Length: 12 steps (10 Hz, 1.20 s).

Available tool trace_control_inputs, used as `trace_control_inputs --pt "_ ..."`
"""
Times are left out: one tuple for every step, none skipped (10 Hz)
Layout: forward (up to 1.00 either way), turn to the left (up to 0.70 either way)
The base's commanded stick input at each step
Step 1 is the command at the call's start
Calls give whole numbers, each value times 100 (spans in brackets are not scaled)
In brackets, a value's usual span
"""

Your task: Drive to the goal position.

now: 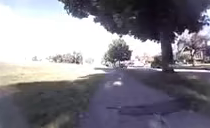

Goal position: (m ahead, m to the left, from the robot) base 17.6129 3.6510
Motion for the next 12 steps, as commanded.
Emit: trace_control_inputs --pt "100 0" --pt "100 0" --pt "100 0" --pt "100 0" --pt "100 0" --pt "100 0" --pt "100 0" --pt "100 0" --pt "100 0" --pt "100 0" --pt "100 0" --pt "100 0"
